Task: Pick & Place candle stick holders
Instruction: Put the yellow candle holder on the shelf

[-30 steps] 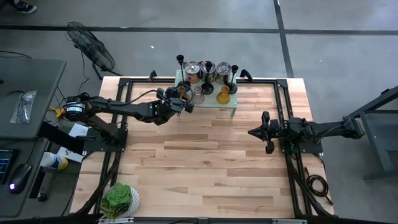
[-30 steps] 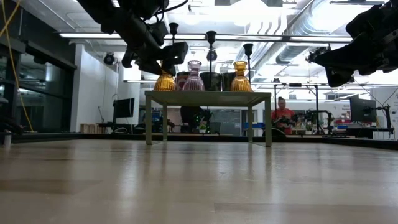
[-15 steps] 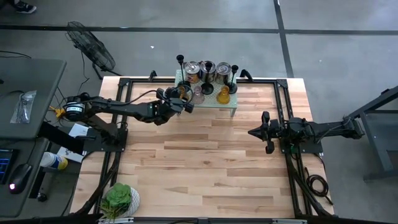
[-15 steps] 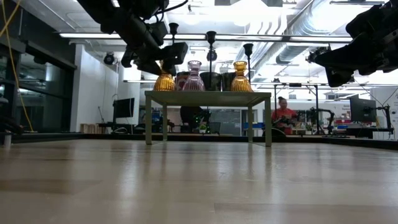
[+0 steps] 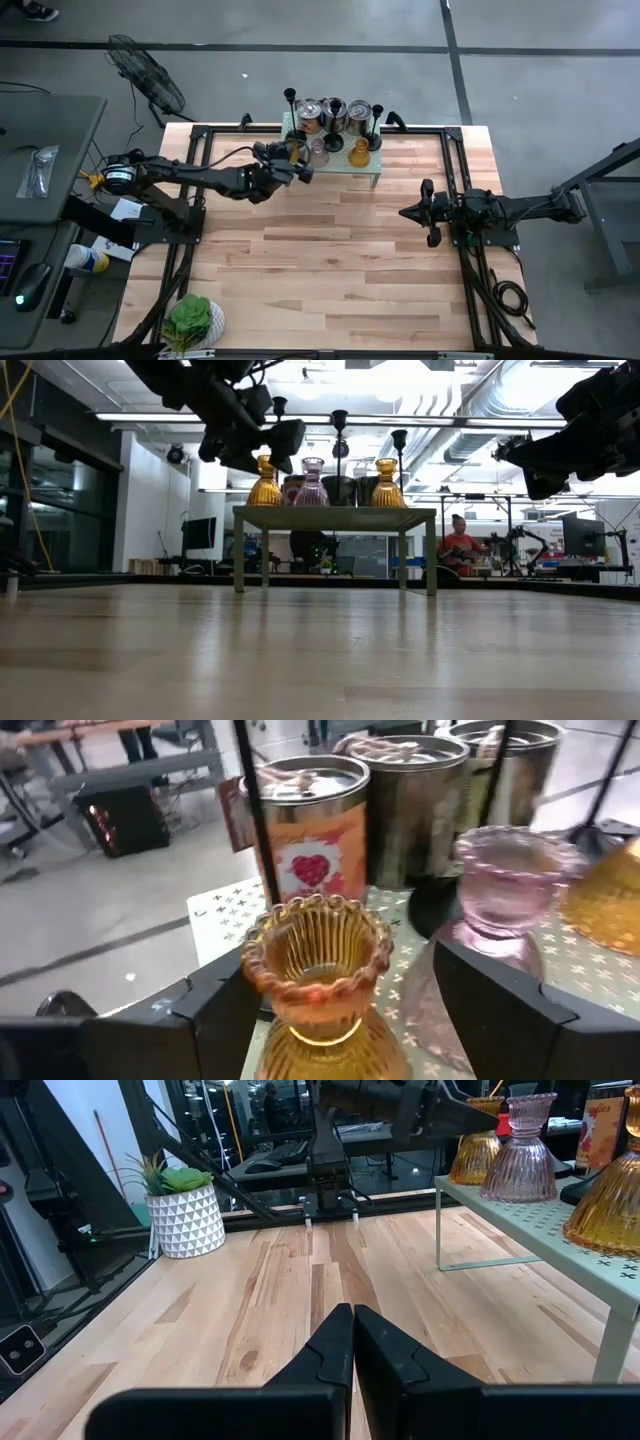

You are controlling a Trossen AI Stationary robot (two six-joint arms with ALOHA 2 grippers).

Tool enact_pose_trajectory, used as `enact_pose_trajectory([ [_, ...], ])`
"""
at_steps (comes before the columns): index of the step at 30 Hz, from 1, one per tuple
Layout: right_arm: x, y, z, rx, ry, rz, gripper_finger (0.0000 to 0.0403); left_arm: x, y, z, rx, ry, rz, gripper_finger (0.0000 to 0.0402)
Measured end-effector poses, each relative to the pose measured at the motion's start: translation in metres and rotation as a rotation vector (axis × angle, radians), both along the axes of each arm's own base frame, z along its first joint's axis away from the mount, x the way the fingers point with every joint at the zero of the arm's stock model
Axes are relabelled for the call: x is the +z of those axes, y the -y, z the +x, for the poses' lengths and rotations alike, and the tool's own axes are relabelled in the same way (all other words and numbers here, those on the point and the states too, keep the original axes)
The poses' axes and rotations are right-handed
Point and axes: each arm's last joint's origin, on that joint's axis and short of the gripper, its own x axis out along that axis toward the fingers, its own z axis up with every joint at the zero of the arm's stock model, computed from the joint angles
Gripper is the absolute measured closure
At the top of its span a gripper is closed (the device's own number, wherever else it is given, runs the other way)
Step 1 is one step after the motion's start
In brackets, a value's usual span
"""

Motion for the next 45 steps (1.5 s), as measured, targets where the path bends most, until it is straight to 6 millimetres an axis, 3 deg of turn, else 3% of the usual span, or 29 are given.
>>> enact_pose_trajectory([
  [10, 0.0, 0.0, 0.0, 0.0, 0.0, 0.0, 0.0399, 0.004, 0.01, 0.001, -0.034, -0.019, 0.03, 0.0118],
  [45, 0.0, 0.0, 0.0, 0.0, 0.0, 0.0, 0.0399, 0.005, -0.001, -0.003, 0.066, -0.13, 0.11, 0.0119],
])
